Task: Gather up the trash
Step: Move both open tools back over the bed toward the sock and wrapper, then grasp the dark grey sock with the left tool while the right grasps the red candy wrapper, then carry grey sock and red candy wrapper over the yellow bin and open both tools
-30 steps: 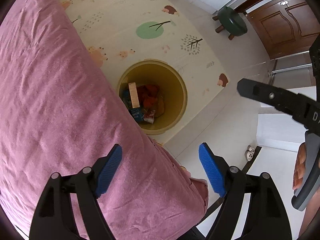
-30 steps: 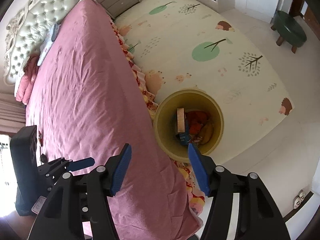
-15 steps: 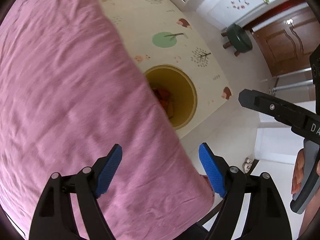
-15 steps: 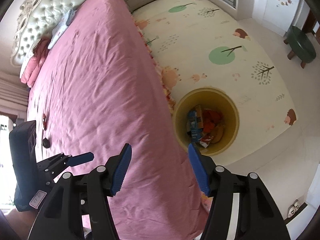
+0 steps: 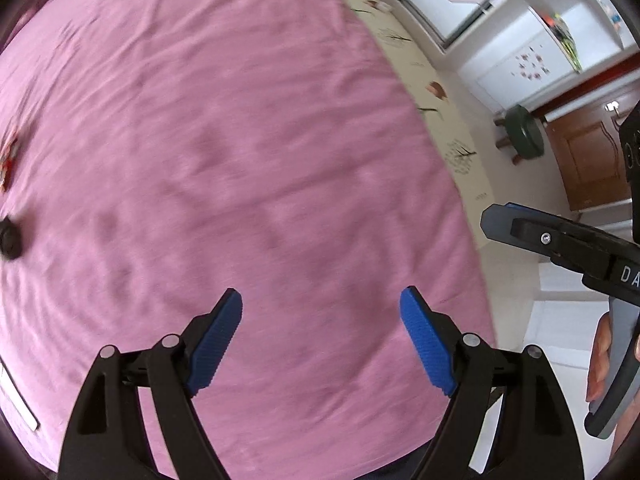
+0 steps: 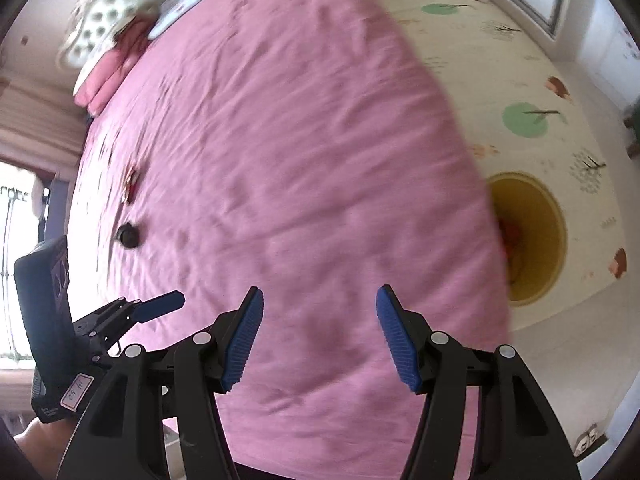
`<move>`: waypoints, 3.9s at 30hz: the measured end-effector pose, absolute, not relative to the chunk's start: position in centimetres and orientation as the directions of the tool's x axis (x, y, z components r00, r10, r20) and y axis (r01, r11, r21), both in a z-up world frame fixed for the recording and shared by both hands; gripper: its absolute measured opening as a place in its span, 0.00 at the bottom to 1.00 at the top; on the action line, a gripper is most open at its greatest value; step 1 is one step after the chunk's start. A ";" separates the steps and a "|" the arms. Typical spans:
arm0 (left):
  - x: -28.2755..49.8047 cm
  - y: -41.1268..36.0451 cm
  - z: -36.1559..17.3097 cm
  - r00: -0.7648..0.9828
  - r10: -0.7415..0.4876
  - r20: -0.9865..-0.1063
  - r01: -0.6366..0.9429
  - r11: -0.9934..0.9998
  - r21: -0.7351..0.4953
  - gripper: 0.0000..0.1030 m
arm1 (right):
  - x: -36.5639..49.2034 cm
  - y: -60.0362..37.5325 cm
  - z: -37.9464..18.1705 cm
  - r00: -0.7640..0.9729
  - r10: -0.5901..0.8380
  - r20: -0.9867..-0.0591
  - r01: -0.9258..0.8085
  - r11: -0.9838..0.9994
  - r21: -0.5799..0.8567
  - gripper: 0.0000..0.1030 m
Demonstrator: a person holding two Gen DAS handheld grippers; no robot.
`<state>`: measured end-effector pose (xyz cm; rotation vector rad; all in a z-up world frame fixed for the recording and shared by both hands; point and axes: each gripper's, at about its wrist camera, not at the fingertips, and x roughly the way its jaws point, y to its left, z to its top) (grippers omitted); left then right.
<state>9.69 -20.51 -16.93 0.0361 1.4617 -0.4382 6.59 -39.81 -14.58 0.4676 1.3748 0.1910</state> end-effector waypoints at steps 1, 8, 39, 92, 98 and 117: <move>9.8 -18.7 -17.0 0.050 -0.263 -0.964 0.293 0.926 -0.237 0.78 | 6.9 -38.1 -14.5 0.193 0.400 -0.896 0.124 0.896 0.427 0.57; 10.7 -7.4 -17.5 0.076 -0.247 -0.966 0.195 0.954 -0.229 0.78 | 8.6 -28.5 -14.3 0.181 0.419 -0.890 0.067 0.898 0.436 0.56; 22.7 16.8 -22.3 0.128 -0.143 -0.981 -0.148 0.976 -0.162 0.79 | 22.3 -4.0 -17.7 0.010 0.438 -0.899 -0.228 0.876 0.425 0.57; 21.9 22.2 -24.7 0.178 -0.337 -0.924 -0.342 0.860 -0.379 0.41 | 30.1 2.2 -25.2 -0.116 0.480 -0.870 -0.141 0.859 0.492 0.30; 18.3 19.1 -23.7 0.151 -0.352 -0.924 -0.295 0.876 -0.382 0.41 | 24.4 -2.9 -23.4 -0.110 0.467 -0.877 -0.115 0.871 0.478 0.30; 8.1 4.9 -19.5 0.039 -0.370 -0.928 -0.032 0.928 -0.371 0.41 | 9.2 -15.3 -16.2 0.024 0.447 -0.894 -0.077 0.893 0.444 0.31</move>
